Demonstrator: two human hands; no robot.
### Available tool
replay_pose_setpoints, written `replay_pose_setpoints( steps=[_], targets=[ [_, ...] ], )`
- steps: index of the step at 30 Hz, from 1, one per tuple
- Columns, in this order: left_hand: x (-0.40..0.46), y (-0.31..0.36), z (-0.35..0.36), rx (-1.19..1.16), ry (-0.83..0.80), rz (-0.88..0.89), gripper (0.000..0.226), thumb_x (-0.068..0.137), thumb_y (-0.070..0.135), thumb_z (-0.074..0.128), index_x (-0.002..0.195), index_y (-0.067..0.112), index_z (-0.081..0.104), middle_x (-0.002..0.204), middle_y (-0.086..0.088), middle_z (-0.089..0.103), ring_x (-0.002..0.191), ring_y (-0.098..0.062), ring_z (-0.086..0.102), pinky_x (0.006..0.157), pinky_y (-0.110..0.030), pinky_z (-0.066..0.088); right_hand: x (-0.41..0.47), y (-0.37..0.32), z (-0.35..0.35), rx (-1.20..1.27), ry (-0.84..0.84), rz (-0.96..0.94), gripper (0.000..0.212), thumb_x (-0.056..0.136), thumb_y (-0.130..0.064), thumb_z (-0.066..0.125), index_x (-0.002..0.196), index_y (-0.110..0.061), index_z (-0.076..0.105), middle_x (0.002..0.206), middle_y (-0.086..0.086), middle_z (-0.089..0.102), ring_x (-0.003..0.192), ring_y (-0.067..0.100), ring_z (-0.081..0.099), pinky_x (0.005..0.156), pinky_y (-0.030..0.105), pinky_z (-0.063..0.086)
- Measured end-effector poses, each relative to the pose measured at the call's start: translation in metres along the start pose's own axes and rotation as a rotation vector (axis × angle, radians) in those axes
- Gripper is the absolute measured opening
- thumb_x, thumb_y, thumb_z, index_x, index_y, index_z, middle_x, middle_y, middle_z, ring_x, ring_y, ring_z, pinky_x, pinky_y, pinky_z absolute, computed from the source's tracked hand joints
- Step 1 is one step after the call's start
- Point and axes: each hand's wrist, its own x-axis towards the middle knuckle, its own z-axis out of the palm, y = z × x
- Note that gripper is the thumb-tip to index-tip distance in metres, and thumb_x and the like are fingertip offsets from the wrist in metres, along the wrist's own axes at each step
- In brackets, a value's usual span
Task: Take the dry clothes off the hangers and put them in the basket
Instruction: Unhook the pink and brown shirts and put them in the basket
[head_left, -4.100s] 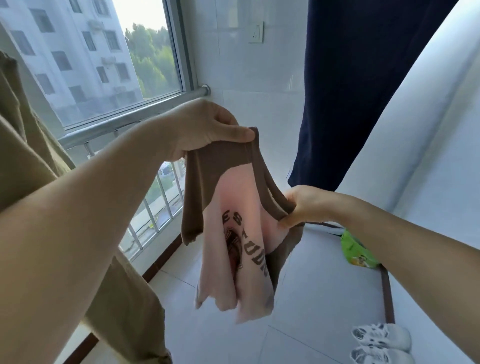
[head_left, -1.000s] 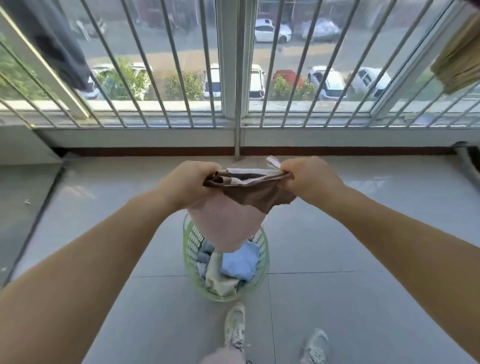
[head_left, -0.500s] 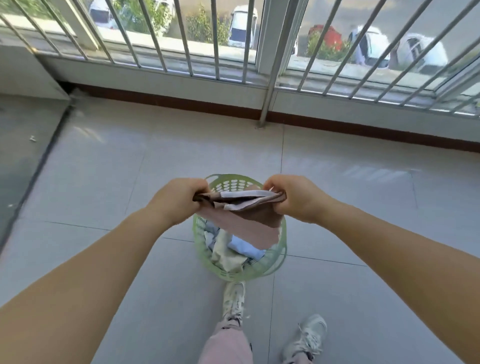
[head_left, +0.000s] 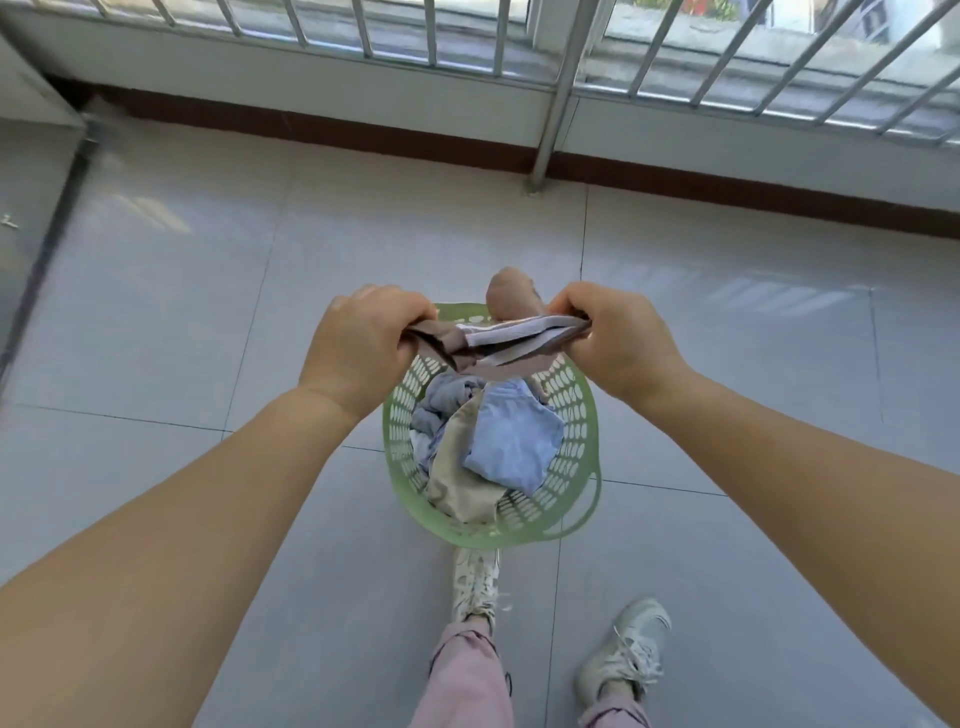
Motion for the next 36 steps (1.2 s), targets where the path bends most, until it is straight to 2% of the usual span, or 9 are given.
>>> replay_pose_setpoints(
  steps=[5, 10, 15, 19, 22, 26, 30, 33, 36],
  targets=[
    [-0.034, -0.022, 0.043, 0.049, 0.004, 0.045, 0.028, 0.069, 0.015, 0.039, 0.076, 0.011, 0.066, 0.068, -0.005, 0.064, 0.064, -0.030, 0.059, 0.062, -0.038, 0.044, -0.016, 0.023, 0.057, 0.059, -0.097, 0.060, 0.028, 0.075, 0.000, 0.054, 0.092, -0.016, 0.068, 0.087, 0.005, 0.069, 0.082, 0.027, 0.059, 0.072, 0.038, 0.048],
    [-0.081, -0.049, 0.116, 0.121, -0.222, -0.063, 0.017, 0.058, -0.001, 0.055, 0.064, 0.013, 0.064, 0.060, -0.005, 0.060, 0.059, -0.030, 0.059, 0.065, -0.036, 0.043, -0.039, 0.060, 0.146, 0.117, -0.365, 0.189, 0.031, 0.080, 0.001, 0.048, 0.097, -0.015, 0.067, 0.092, 0.009, 0.068, 0.088, 0.027, 0.058, 0.072, 0.037, 0.045],
    [-0.105, -0.064, 0.167, 0.167, -0.513, -0.126, 0.025, 0.069, -0.005, 0.058, 0.080, 0.015, 0.067, 0.077, -0.005, 0.064, 0.080, -0.030, 0.059, 0.076, -0.030, 0.030, -0.056, 0.094, 0.209, 0.170, -0.603, 0.305, 0.026, 0.078, 0.004, 0.048, 0.094, -0.007, 0.065, 0.094, 0.013, 0.066, 0.088, 0.028, 0.056, 0.067, 0.032, 0.040],
    [-0.088, -0.073, 0.183, 0.145, -0.534, -0.152, 0.026, 0.077, 0.000, 0.051, 0.090, 0.017, 0.066, 0.089, -0.004, 0.065, 0.091, -0.029, 0.056, 0.083, -0.031, 0.032, -0.039, 0.110, 0.220, 0.214, -0.683, 0.342, 0.012, 0.083, -0.001, 0.055, 0.092, -0.003, 0.062, 0.082, 0.011, 0.061, 0.074, 0.020, 0.050, 0.056, 0.026, 0.034],
    [-0.058, -0.081, 0.195, 0.159, -0.512, -0.130, 0.025, 0.078, 0.003, 0.053, 0.093, 0.017, 0.065, 0.092, -0.004, 0.065, 0.095, -0.030, 0.056, 0.086, -0.033, 0.033, -0.008, 0.121, 0.217, 0.235, -0.695, 0.367, 0.018, 0.081, 0.004, 0.050, 0.084, -0.013, 0.057, 0.066, -0.002, 0.049, 0.059, 0.009, 0.043, 0.047, 0.015, 0.033],
    [-0.008, -0.097, 0.221, 0.161, -0.439, -0.145, 0.026, 0.080, 0.003, 0.051, 0.097, 0.017, 0.063, 0.098, -0.007, 0.064, 0.098, -0.032, 0.055, 0.085, -0.036, 0.034, 0.042, 0.144, 0.222, 0.234, -0.598, 0.410, 0.017, 0.084, 0.002, 0.050, 0.090, -0.012, 0.057, 0.068, -0.002, 0.048, 0.062, 0.013, 0.045, 0.051, 0.018, 0.034],
    [0.021, -0.108, 0.264, 0.192, -0.371, -0.241, 0.055, 0.082, 0.003, 0.055, 0.133, 0.018, 0.043, 0.139, -0.010, 0.042, 0.129, -0.029, 0.036, 0.104, -0.041, 0.024, 0.076, 0.168, 0.242, 0.123, -0.431, 0.407, 0.044, 0.088, -0.009, 0.054, 0.131, -0.013, 0.046, 0.111, 0.009, 0.057, 0.098, 0.026, 0.054, 0.071, 0.024, 0.035],
    [0.018, -0.108, 0.303, 0.243, -0.447, -0.316, 0.075, 0.081, 0.002, 0.058, 0.145, 0.021, 0.022, 0.152, -0.010, 0.019, 0.140, -0.029, 0.019, 0.112, -0.046, 0.019, 0.084, 0.186, 0.267, -0.016, -0.399, 0.374, 0.045, 0.086, -0.010, 0.055, 0.129, -0.011, 0.041, 0.123, 0.012, 0.050, 0.111, 0.031, 0.052, 0.073, 0.027, 0.033],
    [-0.001, -0.096, 0.332, 0.239, -0.596, -0.349, 0.076, 0.083, 0.006, 0.058, 0.146, 0.021, 0.018, 0.151, -0.010, 0.021, 0.138, -0.029, 0.022, 0.111, -0.046, 0.023, 0.073, 0.192, 0.284, -0.081, -0.464, 0.343, 0.044, 0.087, -0.006, 0.050, 0.130, -0.009, 0.041, 0.126, 0.014, 0.047, 0.112, 0.033, 0.051, 0.079, 0.034, 0.043]
  ],
)
